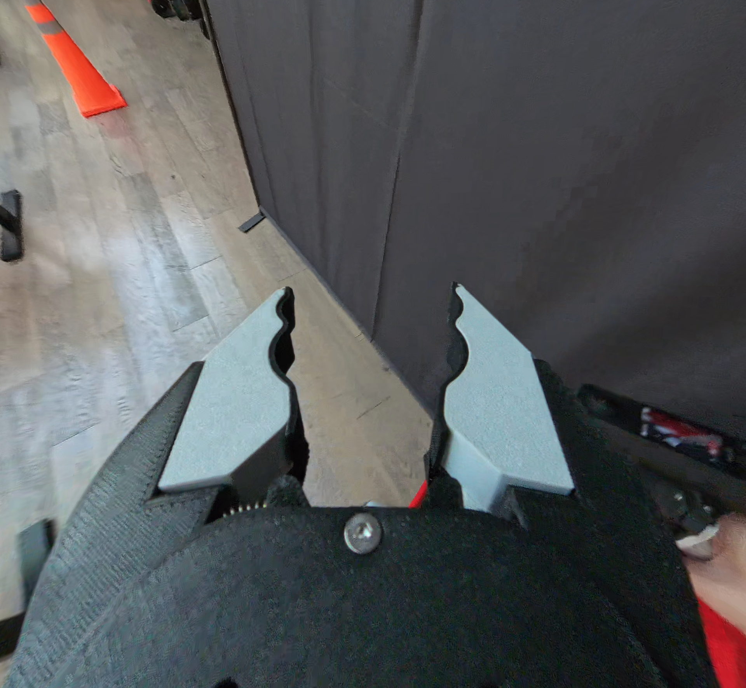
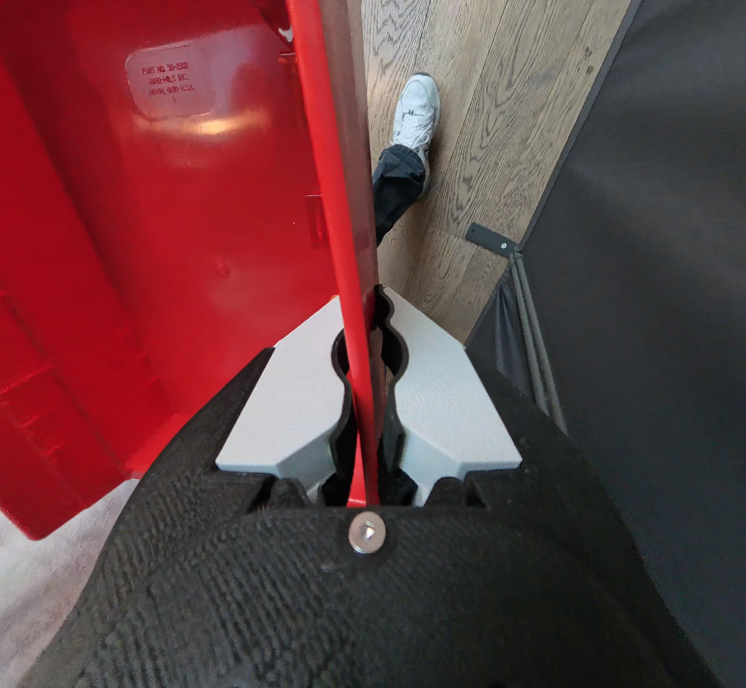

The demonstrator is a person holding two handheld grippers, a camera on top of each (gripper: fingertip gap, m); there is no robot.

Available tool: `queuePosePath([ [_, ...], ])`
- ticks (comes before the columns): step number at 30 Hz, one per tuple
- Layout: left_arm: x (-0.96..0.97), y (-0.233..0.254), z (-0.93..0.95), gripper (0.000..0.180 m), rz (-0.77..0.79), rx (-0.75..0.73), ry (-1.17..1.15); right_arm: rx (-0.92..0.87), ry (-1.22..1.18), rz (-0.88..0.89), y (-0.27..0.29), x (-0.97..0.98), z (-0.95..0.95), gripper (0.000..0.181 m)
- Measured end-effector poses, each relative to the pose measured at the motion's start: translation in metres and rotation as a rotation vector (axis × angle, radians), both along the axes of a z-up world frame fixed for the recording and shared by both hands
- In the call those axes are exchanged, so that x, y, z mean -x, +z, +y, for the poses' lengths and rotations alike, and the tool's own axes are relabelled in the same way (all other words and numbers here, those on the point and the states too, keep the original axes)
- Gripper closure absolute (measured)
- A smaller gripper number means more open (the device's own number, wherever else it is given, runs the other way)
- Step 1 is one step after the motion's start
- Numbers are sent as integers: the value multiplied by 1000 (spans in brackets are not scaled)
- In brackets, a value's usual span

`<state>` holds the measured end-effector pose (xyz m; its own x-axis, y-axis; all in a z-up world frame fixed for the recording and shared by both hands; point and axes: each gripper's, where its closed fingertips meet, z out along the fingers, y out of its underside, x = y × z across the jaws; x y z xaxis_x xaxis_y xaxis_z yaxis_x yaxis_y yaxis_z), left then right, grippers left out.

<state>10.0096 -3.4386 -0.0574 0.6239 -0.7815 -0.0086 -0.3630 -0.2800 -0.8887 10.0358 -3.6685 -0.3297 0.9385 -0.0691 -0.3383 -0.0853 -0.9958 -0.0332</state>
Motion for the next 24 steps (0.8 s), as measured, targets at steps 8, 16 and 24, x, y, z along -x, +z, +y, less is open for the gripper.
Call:
queuePosePath([
  [8, -9, 27, 241, 110, -139, -190, 27, 90, 57, 20, -38, -45, 204, 178],
  [16, 14, 16, 387, 109, -183, 50, 45, 102, 34, 96, -26, -101, 439, 179],
  [24, 72, -42, 562, 107, -143, 142, 252, 130, 117, 91, -34, -173, 670, 179],
])
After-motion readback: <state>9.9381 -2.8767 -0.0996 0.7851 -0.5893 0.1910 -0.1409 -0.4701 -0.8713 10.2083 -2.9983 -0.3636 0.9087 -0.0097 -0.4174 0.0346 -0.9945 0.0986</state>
